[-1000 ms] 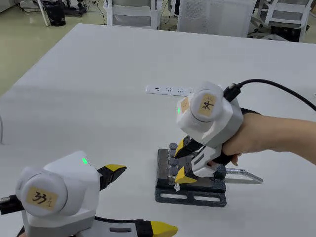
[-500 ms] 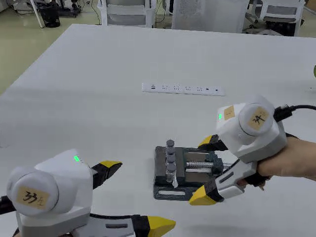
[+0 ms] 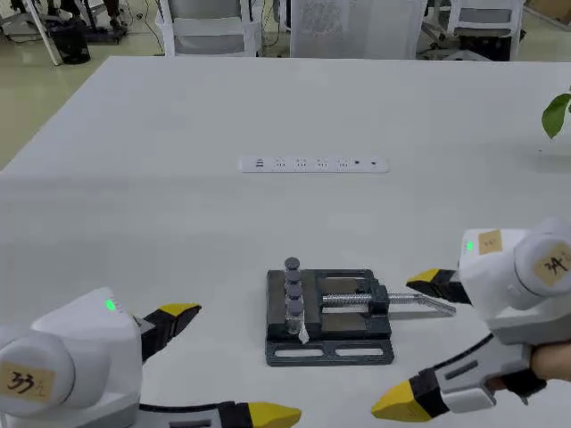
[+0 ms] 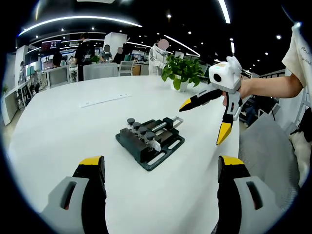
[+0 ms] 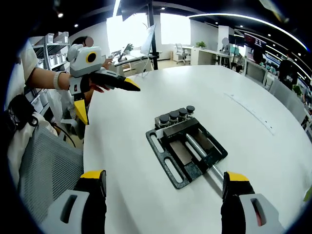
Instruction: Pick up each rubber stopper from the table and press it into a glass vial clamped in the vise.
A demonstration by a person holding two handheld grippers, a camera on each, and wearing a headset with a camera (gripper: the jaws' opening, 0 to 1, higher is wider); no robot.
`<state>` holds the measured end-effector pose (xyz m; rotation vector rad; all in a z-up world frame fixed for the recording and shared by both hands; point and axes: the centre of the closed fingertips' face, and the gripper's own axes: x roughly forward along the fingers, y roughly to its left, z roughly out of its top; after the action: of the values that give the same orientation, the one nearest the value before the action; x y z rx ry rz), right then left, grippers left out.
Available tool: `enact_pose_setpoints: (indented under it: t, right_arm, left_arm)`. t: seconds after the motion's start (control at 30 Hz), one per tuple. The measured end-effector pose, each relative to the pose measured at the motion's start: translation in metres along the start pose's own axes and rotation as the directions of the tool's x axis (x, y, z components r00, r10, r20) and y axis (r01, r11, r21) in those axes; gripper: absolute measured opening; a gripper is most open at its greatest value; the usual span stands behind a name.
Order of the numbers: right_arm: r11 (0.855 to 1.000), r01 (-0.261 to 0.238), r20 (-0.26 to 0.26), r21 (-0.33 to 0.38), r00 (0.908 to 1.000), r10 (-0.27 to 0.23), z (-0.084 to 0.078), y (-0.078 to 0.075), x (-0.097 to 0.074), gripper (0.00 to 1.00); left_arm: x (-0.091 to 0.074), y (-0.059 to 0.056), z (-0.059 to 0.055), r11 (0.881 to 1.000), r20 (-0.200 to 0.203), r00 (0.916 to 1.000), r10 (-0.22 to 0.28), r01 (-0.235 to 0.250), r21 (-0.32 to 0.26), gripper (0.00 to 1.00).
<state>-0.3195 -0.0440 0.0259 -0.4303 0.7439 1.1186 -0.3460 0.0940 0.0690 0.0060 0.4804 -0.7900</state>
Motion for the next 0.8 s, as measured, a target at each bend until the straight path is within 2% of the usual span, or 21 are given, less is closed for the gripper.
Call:
enact_pose_setpoints:
  t: [0.07,0.27,0.33,0.4,0.47,0.57,0.8]
  right_arm:
    - [1.0,0.004,-0.003,0.027,1.0,-0.003,-0.006,0.003,-0.004,0.99]
    - [0.996,0.033,0.058,0.078,0.9976,-0.038,-0.01,0.005,-0.013,0.99]
    - [0.995,0.038,0.061,0.088,0.9972,-0.044,-0.013,0.006,-0.014,0.99]
    - [0.994,0.045,0.06,0.096,0.9969,-0.051,-0.014,0.009,-0.015,0.99]
    - [0.993,0.043,0.075,0.107,0.9959,-0.051,-0.011,0.011,-0.017,0.99]
    - [0.99,0.042,0.112,0.138,0.992,-0.058,-0.01,0.013,-0.021,0.99]
    - [0.985,0.029,0.122,0.169,0.9912,-0.05,-0.023,0.02,-0.024,0.99]
  left_arm:
    - [-0.002,0.002,0.001,1.0,0.003,1.0,0.005,-0.005,-0.003,0.96]
    - [-0.008,0.001,-0.001,1.0,-0.003,1.0,0.004,-0.004,0.011,0.98]
    - [-0.009,0.002,-0.003,1.0,-0.01,0.9999,0.006,-0.006,0.011,0.98]
    - [-0.011,0.002,-0.002,1.0,0.001,0.9999,0.017,-0.017,0.001,0.99]
    - [-0.012,0.004,-0.003,1.0,0.0,0.9997,0.024,-0.024,-0.005,0.99]
    - [-0.012,0.003,-0.007,1.0,-0.03,0.9993,0.022,-0.022,0.015,0.99]
    - [-0.01,0.003,0.0,0.999,-0.016,0.9989,0.044,-0.044,0.003,0.99]
